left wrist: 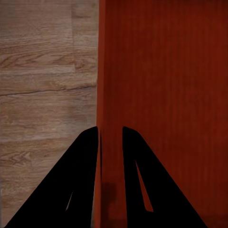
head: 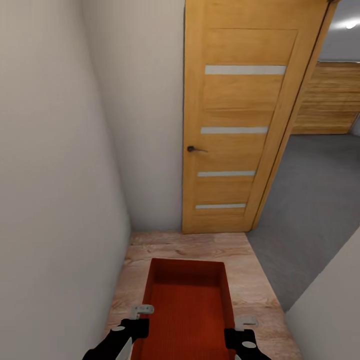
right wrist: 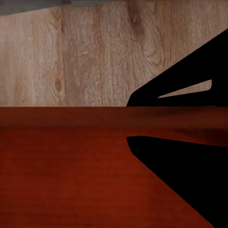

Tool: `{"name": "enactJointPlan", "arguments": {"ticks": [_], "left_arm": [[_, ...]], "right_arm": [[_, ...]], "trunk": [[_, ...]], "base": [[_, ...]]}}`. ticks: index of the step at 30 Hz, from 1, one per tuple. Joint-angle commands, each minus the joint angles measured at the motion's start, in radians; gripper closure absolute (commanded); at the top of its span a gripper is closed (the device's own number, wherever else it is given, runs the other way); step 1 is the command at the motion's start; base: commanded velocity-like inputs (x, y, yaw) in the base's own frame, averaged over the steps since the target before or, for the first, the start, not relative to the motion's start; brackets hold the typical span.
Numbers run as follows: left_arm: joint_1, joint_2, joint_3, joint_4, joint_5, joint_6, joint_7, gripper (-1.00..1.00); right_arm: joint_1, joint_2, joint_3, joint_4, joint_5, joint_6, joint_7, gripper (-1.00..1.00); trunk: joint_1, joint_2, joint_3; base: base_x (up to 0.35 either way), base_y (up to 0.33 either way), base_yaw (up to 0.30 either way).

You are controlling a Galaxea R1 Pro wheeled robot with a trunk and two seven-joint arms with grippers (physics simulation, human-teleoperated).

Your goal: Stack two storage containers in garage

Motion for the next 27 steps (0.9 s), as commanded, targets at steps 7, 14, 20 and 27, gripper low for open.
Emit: {"name": "enactJointPlan", "arguments": {"ticks": [7, 14, 20, 27], "left_arm": [[0.0, 0.009, 0.009, -0.002, -0.012, 0.007, 0.008, 1.0], [0.0, 0.009, 0.009, -0.007, -0.012, -0.001, 0.01, 1.0], [0.0, 0.009, 0.008, -0.01, -0.014, -0.002, 0.008, 1.0], [0.0, 0.009, 0.006, -0.011, -0.015, 0.0, 0.007, 1.0]], "right_arm": [[-0.002, -0.011, -0.01, -0.003, 0.015, -0.003, -0.017, 1.0], [-0.002, -0.01, -0.01, -0.003, 0.015, -0.003, -0.016, 1.0], [-0.002, -0.01, -0.01, -0.003, 0.015, -0.003, -0.017, 1.0], [-0.002, -0.009, -0.01, -0.003, 0.015, -0.003, -0.017, 1.0]], "trunk": [[0.001, -0.001, -0.002], [0.001, -0.001, -0.002], [0.001, -0.001, -0.002], [0.001, -0.001, -0.002]], "base": [[0.323, 0.0, -0.003], [0.151, 0.0, 0.0], [0.005, 0.0, 0.0], [0.206, 0.0, 0.0]]}}
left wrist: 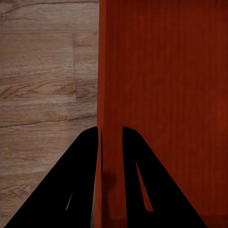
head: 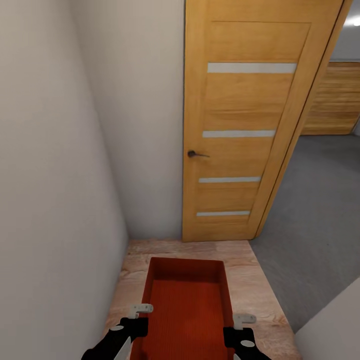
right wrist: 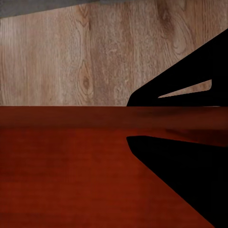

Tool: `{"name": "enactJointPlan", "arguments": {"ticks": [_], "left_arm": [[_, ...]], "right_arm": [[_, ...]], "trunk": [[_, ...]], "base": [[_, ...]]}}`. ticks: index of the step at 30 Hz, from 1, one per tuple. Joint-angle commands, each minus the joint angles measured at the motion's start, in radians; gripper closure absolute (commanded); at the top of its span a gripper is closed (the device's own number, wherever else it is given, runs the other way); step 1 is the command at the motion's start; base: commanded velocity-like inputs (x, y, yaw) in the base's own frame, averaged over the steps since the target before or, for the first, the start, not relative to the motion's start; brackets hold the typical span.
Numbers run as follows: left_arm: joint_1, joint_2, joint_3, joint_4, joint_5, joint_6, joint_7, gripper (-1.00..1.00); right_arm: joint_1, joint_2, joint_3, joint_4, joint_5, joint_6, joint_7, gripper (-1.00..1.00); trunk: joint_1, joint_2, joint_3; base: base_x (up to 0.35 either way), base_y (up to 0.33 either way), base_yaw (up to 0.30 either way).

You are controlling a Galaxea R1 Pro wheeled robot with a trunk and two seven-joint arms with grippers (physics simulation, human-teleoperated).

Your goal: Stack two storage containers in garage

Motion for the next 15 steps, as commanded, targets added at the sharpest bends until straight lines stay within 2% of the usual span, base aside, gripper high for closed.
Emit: {"name": "enactJointPlan", "arguments": {"ticks": [1, 5, 15], "left_arm": [[-0.001, 0.001, 0.005, -0.004, -0.015, 0.007, 0.016, 1.0], [-0.001, 0.001, 0.005, -0.004, -0.016, 0.007, 0.016, 1.0], [-0.001, 0.001, 0.005, -0.003, -0.017, 0.007, 0.016, 1.0]], "right_arm": [[-0.001, -0.016, 0.005, 0.003, -0.012, -0.003, -0.009, 1.0], [-0.001, -0.016, 0.005, 0.003, -0.012, -0.003, -0.01, 1.0], [-0.001, -0.016, 0.005, 0.003, -0.012, -0.003, -0.01, 1.0]], "trunk": [[0.001, -0.002, -0.002], [0.001, -0.002, -0.002], [0.001, -0.002, -0.002]], "base": [[0.311, 0.0, -0.02], [0.318, 0.0, -0.168], [0.322, 0.0, -0.279]]}}
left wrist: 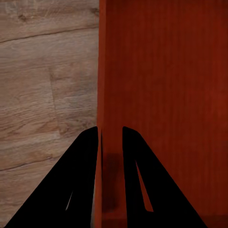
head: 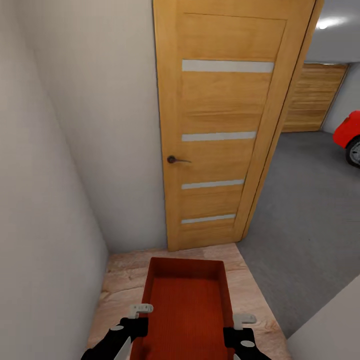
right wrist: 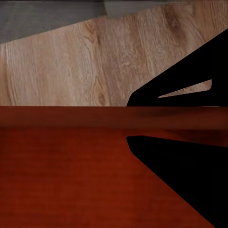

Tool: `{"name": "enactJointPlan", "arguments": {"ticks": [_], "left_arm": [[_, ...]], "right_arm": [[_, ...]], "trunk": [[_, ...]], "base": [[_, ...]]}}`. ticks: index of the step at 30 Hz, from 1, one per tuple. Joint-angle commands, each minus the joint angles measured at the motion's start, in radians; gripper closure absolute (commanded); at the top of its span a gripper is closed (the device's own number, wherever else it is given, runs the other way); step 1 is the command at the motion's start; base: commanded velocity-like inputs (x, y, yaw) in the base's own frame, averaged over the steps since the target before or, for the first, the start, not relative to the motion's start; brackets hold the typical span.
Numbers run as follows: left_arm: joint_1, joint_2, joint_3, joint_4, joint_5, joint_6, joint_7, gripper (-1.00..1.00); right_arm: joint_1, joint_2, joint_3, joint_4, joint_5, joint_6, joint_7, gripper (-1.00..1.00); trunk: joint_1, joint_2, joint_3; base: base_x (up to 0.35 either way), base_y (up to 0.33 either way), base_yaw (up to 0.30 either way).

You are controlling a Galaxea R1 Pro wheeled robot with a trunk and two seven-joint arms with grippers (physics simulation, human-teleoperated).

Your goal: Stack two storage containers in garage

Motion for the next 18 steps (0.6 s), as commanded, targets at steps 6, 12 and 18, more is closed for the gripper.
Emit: {"name": "enactJointPlan", "arguments": {"ticks": [6, 12, 18], "left_arm": [[0.0, 0.001, 0.004, -0.004, -0.015, 0.006, 0.017, 1.0], [0.0, 0.001, 0.004, -0.004, -0.015, 0.006, 0.017, 1.0], [0.0, 0.001, 0.004, -0.004, -0.015, 0.007, 0.017, 1.0]], "right_arm": [[-0.001, -0.016, 0.005, 0.002, -0.012, -0.003, -0.009, 1.0], [-0.001, -0.016, 0.005, 0.002, -0.012, -0.003, -0.008, 1.0], [-0.001, -0.016, 0.005, 0.002, -0.012, -0.003, -0.008, 1.0]], "trunk": [[0.001, -0.002, -0.002], [0.001, -0.002, -0.002], [0.001, -0.002, -0.002]], "base": [[0.322, 0.0, -0.286], [0.322, 0.0, -0.286], [0.322, 0.0, -0.286]]}}
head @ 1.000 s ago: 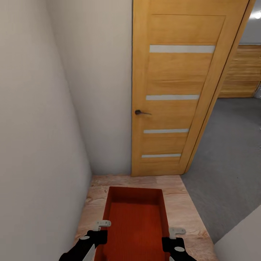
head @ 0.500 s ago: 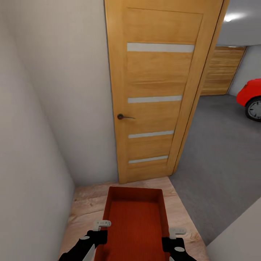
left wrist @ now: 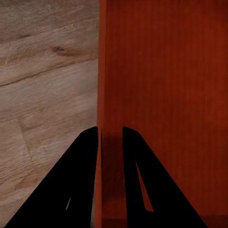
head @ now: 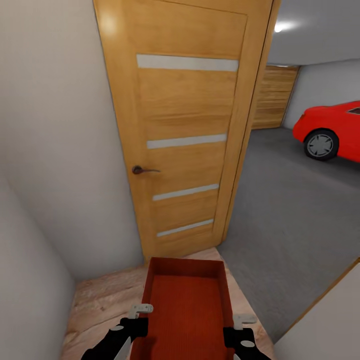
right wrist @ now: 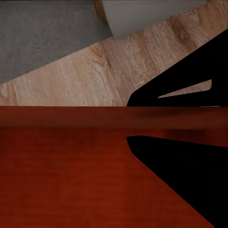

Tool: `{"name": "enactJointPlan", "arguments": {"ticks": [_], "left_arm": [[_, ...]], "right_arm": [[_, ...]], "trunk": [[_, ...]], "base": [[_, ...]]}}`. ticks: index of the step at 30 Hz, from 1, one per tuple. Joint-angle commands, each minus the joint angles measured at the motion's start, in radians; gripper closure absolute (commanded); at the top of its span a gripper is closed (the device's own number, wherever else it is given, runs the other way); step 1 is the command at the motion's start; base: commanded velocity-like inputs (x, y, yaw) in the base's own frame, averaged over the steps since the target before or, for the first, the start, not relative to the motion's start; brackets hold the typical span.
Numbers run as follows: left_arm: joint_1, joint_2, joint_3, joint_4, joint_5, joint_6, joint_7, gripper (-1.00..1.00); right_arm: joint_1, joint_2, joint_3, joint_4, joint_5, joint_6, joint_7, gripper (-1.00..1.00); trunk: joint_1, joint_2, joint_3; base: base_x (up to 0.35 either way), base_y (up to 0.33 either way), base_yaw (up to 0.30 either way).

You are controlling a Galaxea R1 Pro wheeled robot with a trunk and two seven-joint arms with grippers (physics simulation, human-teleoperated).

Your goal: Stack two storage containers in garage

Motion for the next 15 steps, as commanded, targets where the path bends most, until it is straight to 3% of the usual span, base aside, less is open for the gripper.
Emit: {"name": "enactJointPlan", "arguments": {"ticks": [1, 15], "left_arm": [[0.0, 0.001, 0.004, -0.004, -0.015, 0.007, 0.017, 1.0], [0.0, 0.001, 0.004, -0.005, -0.015, 0.006, 0.017, 1.0]], "right_arm": [[-0.001, -0.016, 0.005, 0.002, -0.01, -0.003, -0.008, 1.0], [-0.001, -0.016, 0.005, 0.002, -0.01, -0.003, -0.008, 1.0]], "trunk": [[0.001, -0.002, -0.002], [0.001, -0.002, -0.002]], "base": [[0.322, 0.0, -0.286], [0.322, 0.0, -0.286]]}}
